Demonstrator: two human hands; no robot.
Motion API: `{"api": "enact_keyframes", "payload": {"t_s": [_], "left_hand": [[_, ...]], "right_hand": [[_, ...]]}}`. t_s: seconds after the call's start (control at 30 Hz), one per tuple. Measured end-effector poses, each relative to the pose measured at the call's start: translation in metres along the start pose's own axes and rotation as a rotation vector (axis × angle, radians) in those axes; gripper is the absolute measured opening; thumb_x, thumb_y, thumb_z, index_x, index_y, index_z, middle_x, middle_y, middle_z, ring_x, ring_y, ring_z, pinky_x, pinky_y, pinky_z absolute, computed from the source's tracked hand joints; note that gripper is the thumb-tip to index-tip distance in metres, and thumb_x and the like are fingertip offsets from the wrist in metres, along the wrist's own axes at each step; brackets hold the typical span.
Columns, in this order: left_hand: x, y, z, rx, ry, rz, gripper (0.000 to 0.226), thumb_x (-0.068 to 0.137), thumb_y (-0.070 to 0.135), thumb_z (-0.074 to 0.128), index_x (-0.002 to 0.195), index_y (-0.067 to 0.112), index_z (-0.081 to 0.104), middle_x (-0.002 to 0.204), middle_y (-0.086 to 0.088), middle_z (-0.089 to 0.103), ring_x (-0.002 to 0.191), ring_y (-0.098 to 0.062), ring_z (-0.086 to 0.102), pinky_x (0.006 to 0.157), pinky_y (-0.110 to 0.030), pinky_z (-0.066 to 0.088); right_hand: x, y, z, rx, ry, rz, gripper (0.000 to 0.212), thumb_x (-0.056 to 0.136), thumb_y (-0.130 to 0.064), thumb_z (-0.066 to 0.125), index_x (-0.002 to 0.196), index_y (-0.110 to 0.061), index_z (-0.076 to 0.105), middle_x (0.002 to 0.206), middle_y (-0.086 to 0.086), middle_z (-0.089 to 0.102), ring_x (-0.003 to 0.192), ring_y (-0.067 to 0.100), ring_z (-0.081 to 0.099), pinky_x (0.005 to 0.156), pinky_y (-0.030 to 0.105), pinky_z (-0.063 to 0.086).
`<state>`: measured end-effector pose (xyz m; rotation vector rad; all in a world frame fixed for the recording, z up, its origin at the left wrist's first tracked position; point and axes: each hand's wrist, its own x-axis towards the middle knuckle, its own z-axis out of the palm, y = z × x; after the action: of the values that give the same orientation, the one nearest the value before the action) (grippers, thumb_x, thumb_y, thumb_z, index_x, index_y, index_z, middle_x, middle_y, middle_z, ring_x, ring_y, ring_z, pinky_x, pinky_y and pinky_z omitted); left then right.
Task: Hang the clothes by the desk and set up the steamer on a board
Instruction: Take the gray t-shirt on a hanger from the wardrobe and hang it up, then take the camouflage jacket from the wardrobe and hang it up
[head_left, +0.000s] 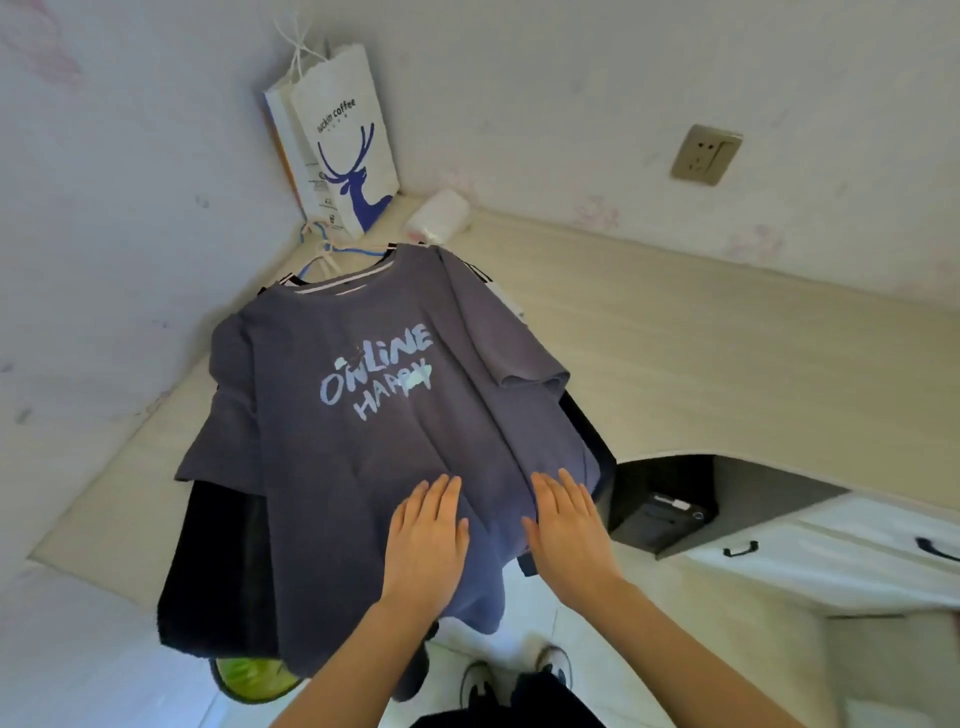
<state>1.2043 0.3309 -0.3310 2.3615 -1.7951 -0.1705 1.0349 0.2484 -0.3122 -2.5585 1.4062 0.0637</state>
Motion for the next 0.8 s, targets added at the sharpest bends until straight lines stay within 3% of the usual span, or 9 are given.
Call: {"api": "enact_keyframes", "payload": {"t_s": [0.07,0.13,0.17,0.4,0.63,0.8], "left_hand": [[-0.003,0.02,-0.001,0.022,0.032,0.105,0.06,0.07,0.029,0.081,0.124,0.011,0.063,0.12,-0.007,0.067,0.109,-0.026,0.064,0.084,-0.041,0.056],[-0.006,0.042,0.0,0.045,0.038,0.196,0.061,0.07,0.03,0.081,0.124,0.01,0.063,0.12,-0.007,0.066,0.109,-0.027,0.064,0.085,-0.04,0.056],[-0.007,0.053,0.0,0.049,0.039,0.235,0.061,0.071,0.03,0.081,0.125,0.009,0.062,0.121,-0.008,0.066,0.11,-0.028,0.064,0.085,-0.04,0.056],[-0.029,0.138,0.003,-0.011,0.003,0.428,0.051,0.079,0.027,0.074,0.126,0.011,0.06,0.116,-0.006,0.067,0.109,-0.027,0.063,0.086,-0.039,0.054],[-0.093,0.244,0.013,-0.091,-0.07,0.608,0.046,0.082,0.026,0.07,0.125,0.012,0.06,0.112,-0.004,0.068,0.109,-0.024,0.062,0.086,-0.037,0.054],[-0.154,0.31,0.03,-0.088,-0.142,0.765,0.047,0.086,0.028,0.065,0.13,0.014,0.055,0.118,-0.001,0.065,0.114,-0.022,0.058,0.093,-0.037,0.051]], "right_hand": [[-0.021,0.012,-0.006,0.051,-0.007,0.046,0.059,0.092,-0.034,0.057,0.141,-0.005,0.042,0.143,0.012,0.047,0.138,0.033,0.035,0.113,0.043,0.026],[-0.043,0.026,-0.01,0.12,0.018,0.104,0.058,0.1,-0.036,0.038,0.149,-0.01,0.024,0.155,0.008,0.028,0.146,0.029,0.015,0.117,0.037,0.005],[-0.055,0.033,-0.011,0.123,0.044,0.137,0.057,0.101,-0.037,0.036,0.15,-0.012,0.022,0.156,0.007,0.026,0.146,0.028,0.014,0.116,0.036,0.003],[-0.14,0.077,-0.022,0.166,0.054,0.373,0.057,0.102,-0.04,0.027,0.151,-0.015,0.011,0.159,0.003,0.015,0.148,0.024,0.003,0.117,0.036,0.001],[-0.258,0.13,-0.016,0.188,0.088,0.542,0.058,0.102,-0.041,0.028,0.151,-0.013,0.014,0.158,0.007,0.019,0.147,0.025,0.01,0.116,0.035,0.002],[-0.349,0.166,-0.004,0.22,0.122,0.677,0.058,0.1,-0.041,0.034,0.149,-0.011,0.025,0.154,0.008,0.031,0.145,0.027,0.021,0.119,0.04,0.015]]}}
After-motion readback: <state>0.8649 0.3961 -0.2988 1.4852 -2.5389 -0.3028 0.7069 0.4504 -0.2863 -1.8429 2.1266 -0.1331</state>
